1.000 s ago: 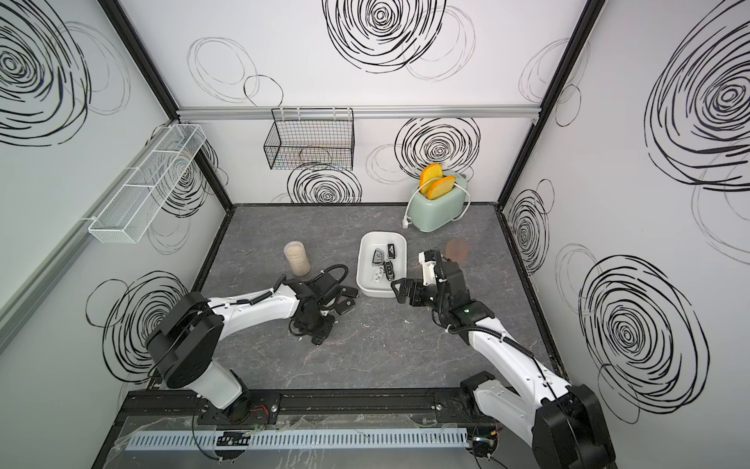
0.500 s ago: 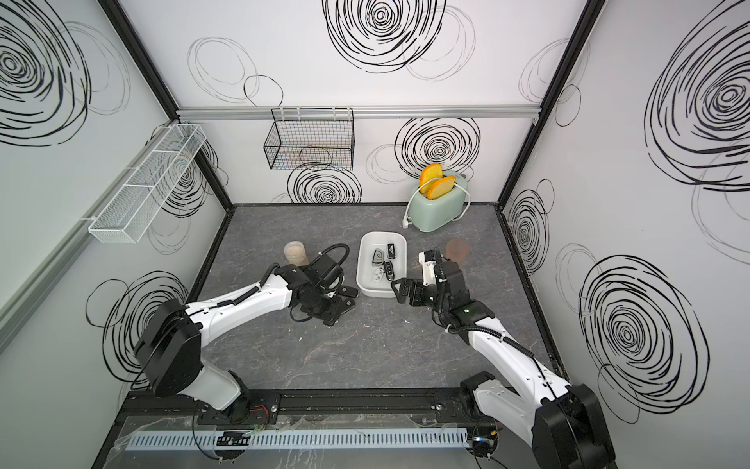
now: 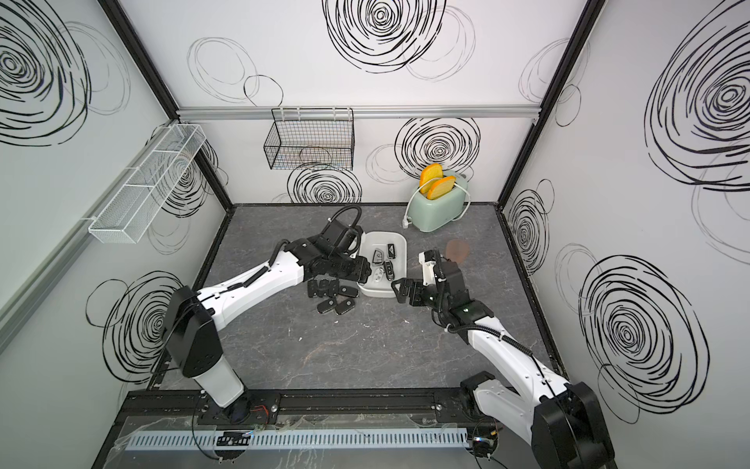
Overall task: Place the car key into the storage box
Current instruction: Place the car key in the storage box.
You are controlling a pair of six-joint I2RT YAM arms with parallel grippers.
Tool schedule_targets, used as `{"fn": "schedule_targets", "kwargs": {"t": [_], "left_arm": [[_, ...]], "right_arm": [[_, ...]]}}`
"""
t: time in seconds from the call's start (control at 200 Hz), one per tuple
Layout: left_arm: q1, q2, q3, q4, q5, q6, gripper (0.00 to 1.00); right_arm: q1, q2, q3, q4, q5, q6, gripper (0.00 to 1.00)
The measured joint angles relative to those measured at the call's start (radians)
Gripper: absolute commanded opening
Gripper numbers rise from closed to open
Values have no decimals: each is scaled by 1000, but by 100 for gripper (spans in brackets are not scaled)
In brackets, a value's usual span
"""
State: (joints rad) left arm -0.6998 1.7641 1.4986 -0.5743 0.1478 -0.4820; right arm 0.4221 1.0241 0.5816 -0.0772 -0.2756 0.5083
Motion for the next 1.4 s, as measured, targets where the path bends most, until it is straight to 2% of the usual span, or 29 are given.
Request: {"fn": "schedule_targets", "kwargs": {"t": [0.365,0.545,0.805,1.08,1.401], "left_arm": [[-8,327,298,-27,-107,69,22],[-14,425,360,-76,-186,109,23],[-14,482,365,-131,-261,137,24],[-13,518,398,-151,-279,150,27],[-14,563,428,-162,-278,148,39]], "right_arm": [[-6,0,0,0,11,0,99],[-10,7,0,0,11,0,99],[-14,29,0,0,9,-1,99],[-14,33,-2,0,5,0,99],[-14,33,-2,1,8,-1,99]]}}
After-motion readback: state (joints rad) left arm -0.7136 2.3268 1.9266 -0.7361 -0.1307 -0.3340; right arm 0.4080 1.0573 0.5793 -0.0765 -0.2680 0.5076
